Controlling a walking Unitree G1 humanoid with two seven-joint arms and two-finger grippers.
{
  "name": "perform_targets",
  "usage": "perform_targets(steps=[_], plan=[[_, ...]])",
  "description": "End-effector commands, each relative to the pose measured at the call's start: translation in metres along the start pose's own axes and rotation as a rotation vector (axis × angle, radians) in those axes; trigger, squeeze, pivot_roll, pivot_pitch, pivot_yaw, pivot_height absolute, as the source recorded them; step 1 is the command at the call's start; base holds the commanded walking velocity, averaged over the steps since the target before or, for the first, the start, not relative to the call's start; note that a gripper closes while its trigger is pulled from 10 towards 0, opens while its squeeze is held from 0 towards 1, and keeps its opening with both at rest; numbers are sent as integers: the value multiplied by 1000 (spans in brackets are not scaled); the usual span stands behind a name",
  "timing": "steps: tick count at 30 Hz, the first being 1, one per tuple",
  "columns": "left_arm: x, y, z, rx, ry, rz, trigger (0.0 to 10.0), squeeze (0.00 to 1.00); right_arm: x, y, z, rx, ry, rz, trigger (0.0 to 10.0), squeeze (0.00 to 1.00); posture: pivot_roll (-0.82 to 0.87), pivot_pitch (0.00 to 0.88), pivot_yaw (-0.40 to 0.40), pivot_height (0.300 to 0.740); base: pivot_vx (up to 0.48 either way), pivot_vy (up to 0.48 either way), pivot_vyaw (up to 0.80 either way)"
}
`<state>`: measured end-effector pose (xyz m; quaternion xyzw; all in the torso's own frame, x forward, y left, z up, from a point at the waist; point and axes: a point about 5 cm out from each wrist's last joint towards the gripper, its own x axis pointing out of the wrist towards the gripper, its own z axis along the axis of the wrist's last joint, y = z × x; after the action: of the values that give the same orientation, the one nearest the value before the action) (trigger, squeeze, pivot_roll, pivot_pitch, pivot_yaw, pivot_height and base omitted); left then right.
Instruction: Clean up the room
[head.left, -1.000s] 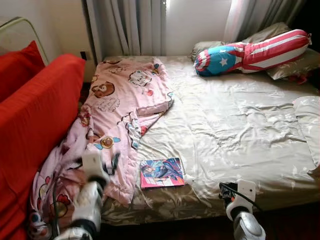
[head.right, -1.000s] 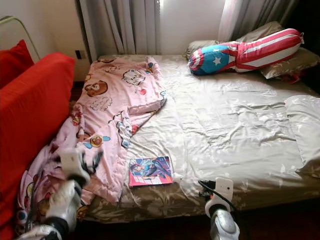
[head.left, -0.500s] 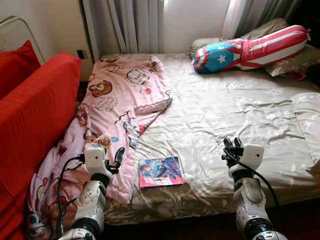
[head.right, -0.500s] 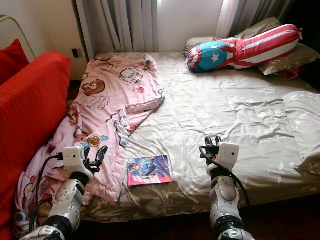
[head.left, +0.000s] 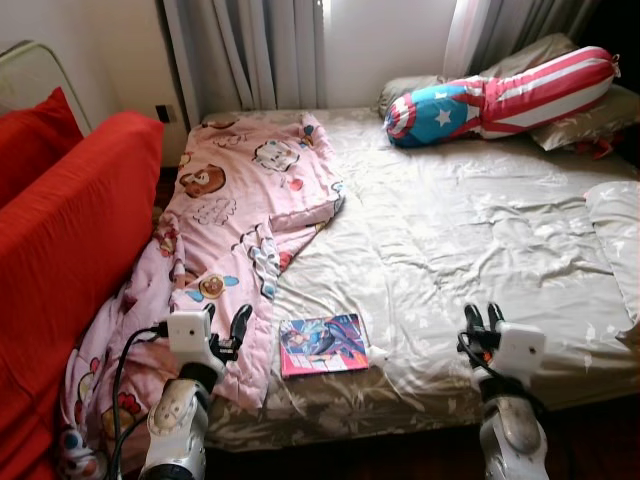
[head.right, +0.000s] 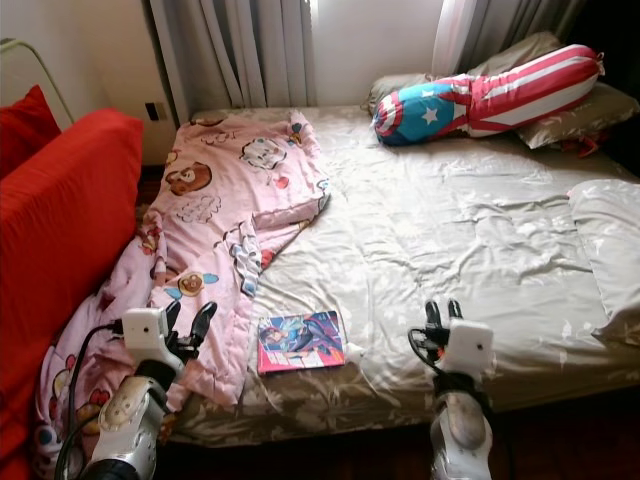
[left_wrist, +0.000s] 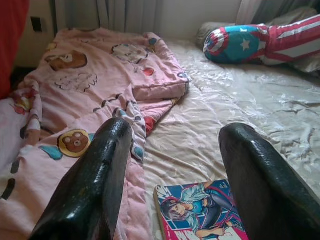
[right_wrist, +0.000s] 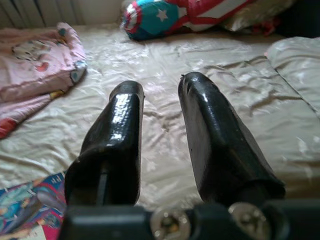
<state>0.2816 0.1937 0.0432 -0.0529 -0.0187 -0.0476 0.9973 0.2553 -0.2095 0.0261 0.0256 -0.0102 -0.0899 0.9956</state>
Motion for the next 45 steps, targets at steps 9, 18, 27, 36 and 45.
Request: perform_targets(steps=[9, 18, 27, 36, 45], plan=[[-23, 2, 3, 23, -11, -8, 10000, 0, -30, -4, -3, 12, 20, -38, 10000, 0, -23, 0, -64, 740, 0, 0, 0], [-22, -7, -1, -19, 30, -51, 10000, 0, -25, -2, 4, 15, 32, -41, 10000, 0, -12, 0, -87, 740, 0, 0, 0], [-20, -10, 7, -39, 24, -19, 10000, 0, -36, 2, 2, 25, 82, -43, 10000, 0, -33, 0, -79, 740, 0, 0, 0], [-24, -14, 4, -81, 45, 1, 10000, 0, -37, 8, 3, 25, 104, -13, 10000, 0, -33, 0, -80, 740, 0, 0, 0], [-25, -19, 3, -80, 66, 2, 10000, 0, -40, 13, 5, 21, 110, 13, 10000, 0, -38, 0, -81, 740, 348, 0, 458]])
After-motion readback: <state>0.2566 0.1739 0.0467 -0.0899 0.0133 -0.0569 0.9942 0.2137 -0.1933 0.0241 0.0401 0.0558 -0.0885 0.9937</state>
